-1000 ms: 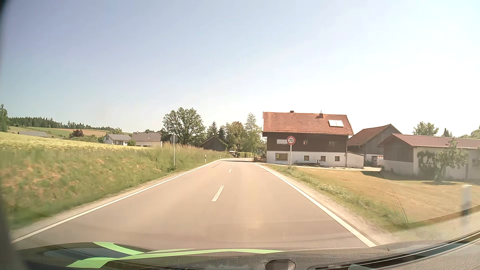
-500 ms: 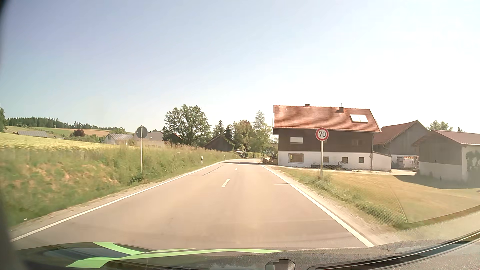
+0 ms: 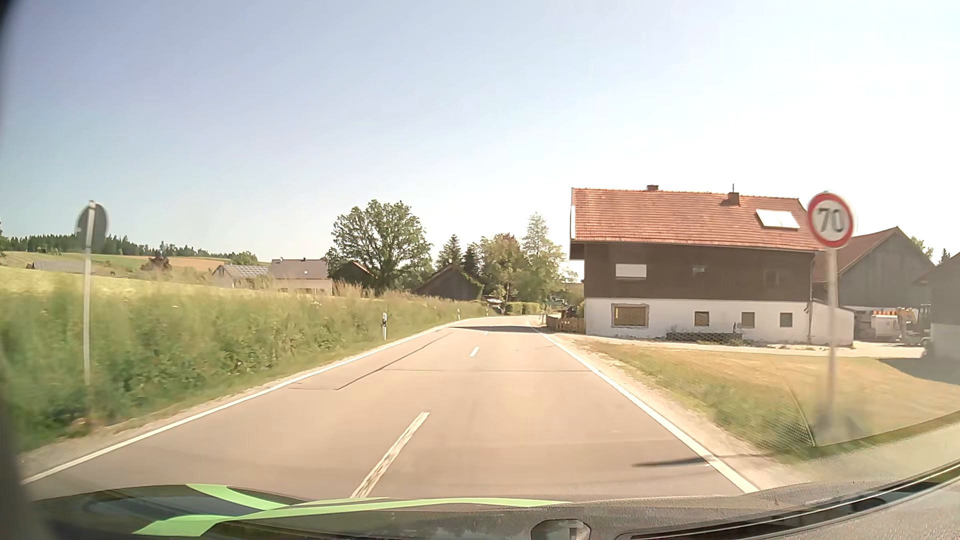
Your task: Follow the waypoints while adhering to traffic rules and regulations
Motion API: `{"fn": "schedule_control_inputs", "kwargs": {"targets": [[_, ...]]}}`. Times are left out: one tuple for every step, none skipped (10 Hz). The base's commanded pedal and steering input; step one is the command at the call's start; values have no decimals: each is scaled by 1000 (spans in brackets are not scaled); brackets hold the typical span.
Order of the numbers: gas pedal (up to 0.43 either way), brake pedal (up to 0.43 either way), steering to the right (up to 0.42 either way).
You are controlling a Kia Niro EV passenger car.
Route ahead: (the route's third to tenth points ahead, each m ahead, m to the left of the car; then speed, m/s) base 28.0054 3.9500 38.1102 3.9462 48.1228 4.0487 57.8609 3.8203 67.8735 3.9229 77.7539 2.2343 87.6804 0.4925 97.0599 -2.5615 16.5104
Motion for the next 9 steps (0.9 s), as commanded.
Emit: {"fn": "schedule_control_inputs", "kwargs": {"targets": [[28, 0, -6], [28, 0, -6], [28, 0, -6], [47, 0, -6], [47, 0, -6], [59, 0, -6], [59, 0, -5], [59, 0, -6], [59, 0, -5]]}}
